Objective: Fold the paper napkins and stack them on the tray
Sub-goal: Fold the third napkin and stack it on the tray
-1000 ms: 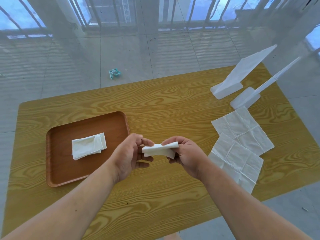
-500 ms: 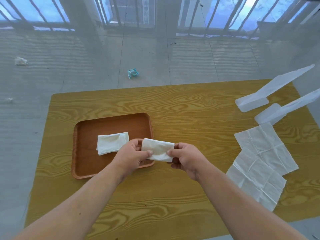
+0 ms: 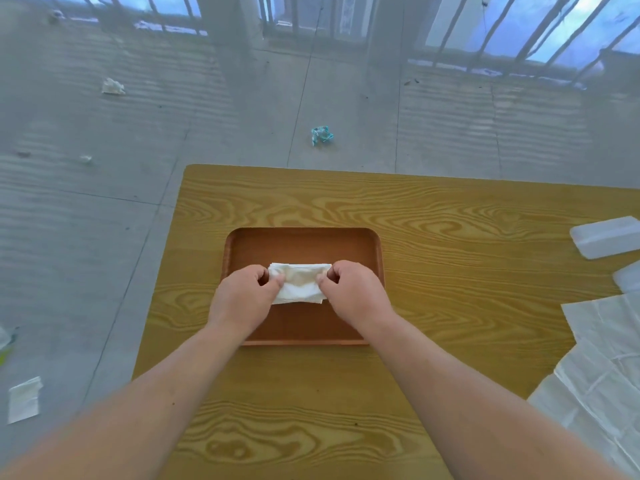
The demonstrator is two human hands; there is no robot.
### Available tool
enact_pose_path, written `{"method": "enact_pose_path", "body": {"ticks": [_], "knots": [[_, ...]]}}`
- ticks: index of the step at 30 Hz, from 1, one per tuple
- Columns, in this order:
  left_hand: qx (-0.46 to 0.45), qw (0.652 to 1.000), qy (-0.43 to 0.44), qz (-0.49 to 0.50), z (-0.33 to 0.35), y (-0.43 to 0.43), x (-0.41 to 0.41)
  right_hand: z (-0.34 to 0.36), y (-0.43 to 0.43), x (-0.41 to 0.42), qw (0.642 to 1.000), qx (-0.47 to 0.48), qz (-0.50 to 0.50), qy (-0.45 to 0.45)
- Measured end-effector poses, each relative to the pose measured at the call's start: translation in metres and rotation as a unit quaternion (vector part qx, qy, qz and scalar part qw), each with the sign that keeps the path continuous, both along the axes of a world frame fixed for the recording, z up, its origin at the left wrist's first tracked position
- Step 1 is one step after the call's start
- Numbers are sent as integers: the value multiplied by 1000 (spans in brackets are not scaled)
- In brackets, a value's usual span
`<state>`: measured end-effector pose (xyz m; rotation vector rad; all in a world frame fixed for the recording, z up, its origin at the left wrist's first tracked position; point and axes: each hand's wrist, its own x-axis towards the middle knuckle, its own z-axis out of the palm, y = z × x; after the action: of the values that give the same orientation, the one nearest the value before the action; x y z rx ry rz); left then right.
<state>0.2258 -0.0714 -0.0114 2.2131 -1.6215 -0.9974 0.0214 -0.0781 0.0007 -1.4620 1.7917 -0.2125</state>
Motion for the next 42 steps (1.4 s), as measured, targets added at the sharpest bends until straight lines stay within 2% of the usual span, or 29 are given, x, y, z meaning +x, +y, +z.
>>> {"method": "enact_pose_path", "body": {"ticks": [2,4,6,8,10,12,14,16,19,24,29,34,37,42], "knots": [[1,1000,-30,-4,0,-1,0,-2,0,3,996,-41,38,72],[-53,994,-80,-47,-1,4,0,-4,7,1,980,-147,56,119],[-136,969,-127,-163,-1,13,2,-6,19,0,955,-248,104,124],[-169,937,-143,-271,-3,21,4,-13,29,-3,936,-285,176,109],[-158,917,-152,-332,-8,27,4,-21,38,-5,929,-249,251,109],[-120,910,-165,-361,-12,31,2,-29,43,-5,925,-176,312,125],[-66,907,-177,-377,-15,30,1,-35,45,-6,920,-104,345,152],[-49,905,-188,-380,-14,29,0,-38,46,-8,916,-88,354,169],[-78,905,-198,-369,0,28,-13,-29,51,-18,932,-126,306,146],[-114,885,-165,-421,17,28,-78,-11,83,-85,969,-163,118,145],[-115,831,-136,-527,8,49,-172,-10,158,-202,973,-98,-73,198],[-117,778,-104,-609,-2,81,-255,-12,239,-279,938,36,-247,242],[-115,762,-95,-629,-4,93,-284,-16,262,-285,936,55,-254,237],[-115,748,-83,-648,-4,98,-317,-20,269,-277,959,45,-200,195]]}}
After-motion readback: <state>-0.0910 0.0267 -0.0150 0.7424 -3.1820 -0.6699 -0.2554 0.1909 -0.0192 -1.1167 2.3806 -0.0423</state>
